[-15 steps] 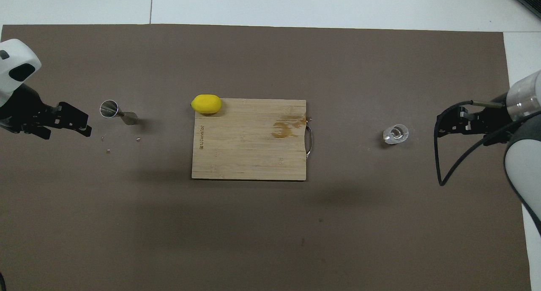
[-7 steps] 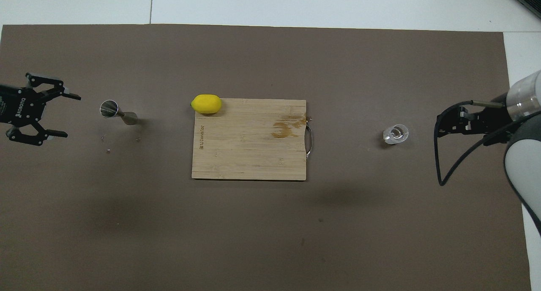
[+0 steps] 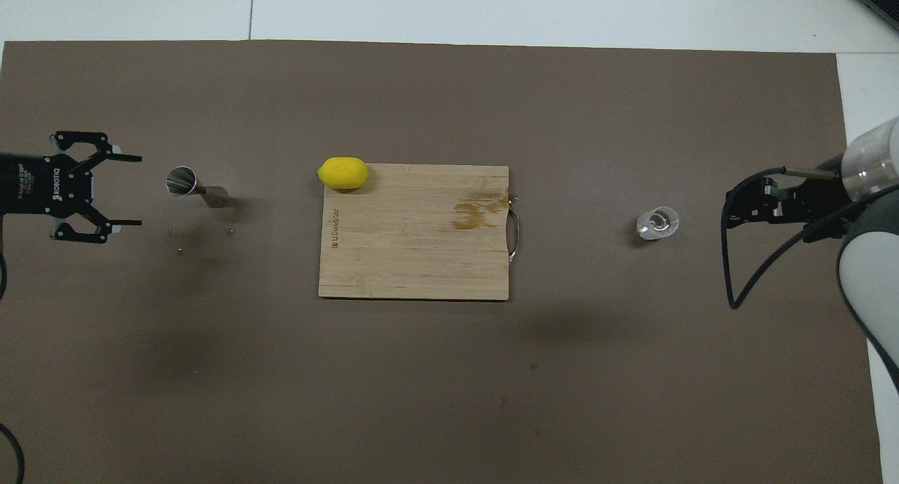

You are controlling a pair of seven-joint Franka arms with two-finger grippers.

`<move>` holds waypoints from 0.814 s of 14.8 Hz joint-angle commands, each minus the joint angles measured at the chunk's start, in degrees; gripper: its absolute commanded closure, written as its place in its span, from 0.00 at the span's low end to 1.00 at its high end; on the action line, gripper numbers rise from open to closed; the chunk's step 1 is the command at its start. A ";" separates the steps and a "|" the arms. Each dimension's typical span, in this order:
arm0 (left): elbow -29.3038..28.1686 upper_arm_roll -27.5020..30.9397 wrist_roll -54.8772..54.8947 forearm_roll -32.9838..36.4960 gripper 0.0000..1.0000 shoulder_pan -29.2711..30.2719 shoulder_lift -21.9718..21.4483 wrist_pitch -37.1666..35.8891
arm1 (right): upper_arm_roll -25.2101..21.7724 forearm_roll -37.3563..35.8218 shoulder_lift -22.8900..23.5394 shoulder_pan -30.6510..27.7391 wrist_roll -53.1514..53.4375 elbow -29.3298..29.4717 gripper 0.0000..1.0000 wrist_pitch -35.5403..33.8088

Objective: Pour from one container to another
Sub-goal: 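Move the left gripper toward the small metal cup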

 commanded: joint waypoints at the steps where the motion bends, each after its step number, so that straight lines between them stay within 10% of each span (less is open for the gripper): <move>1: -1.78 -0.47 -8.13 -3.98 0.00 1.06 1.54 3.06 | 0.35 -0.16 -1.34 -0.72 -1.10 -1.57 0.00 0.43; 12: -4.95 -0.65 -9.48 -12.17 0.00 -0.17 2.59 7.38 | 0.43 -0.16 -1.34 -0.72 -1.10 -1.48 0.00 0.43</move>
